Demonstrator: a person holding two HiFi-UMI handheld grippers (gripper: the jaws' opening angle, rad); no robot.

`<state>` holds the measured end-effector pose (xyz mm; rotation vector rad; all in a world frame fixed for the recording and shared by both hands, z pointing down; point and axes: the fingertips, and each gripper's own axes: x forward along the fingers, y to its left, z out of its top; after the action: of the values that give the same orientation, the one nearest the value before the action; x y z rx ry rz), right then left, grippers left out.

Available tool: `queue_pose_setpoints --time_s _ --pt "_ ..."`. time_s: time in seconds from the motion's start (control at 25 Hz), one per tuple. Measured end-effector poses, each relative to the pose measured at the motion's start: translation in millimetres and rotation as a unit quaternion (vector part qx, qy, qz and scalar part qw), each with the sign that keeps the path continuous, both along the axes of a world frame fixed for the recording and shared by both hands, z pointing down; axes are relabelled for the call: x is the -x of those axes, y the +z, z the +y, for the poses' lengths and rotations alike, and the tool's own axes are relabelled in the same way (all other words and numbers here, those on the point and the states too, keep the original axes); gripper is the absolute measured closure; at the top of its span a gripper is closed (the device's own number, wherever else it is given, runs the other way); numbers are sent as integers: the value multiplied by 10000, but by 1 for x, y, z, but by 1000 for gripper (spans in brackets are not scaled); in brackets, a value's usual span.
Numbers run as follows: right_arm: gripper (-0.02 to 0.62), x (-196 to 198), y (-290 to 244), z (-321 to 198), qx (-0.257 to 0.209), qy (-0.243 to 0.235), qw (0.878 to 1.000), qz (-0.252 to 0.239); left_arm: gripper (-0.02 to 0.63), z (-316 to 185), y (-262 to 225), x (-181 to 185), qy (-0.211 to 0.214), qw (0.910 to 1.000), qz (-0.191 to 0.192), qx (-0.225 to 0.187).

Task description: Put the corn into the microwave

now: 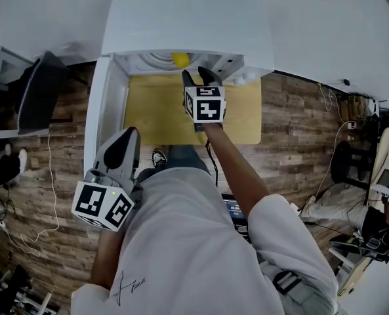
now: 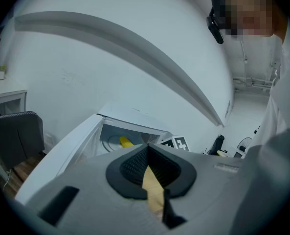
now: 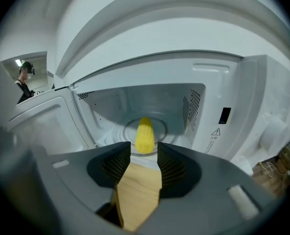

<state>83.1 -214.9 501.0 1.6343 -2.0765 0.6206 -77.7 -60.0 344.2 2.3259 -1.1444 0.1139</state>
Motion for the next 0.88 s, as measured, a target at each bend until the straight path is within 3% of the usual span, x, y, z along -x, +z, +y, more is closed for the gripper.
queue_pose_setpoints --time_s 0.88 --pt "486 -4 -31 54 125 -4 9986 -511 618 7 -1 5 198 9998 29 -77"
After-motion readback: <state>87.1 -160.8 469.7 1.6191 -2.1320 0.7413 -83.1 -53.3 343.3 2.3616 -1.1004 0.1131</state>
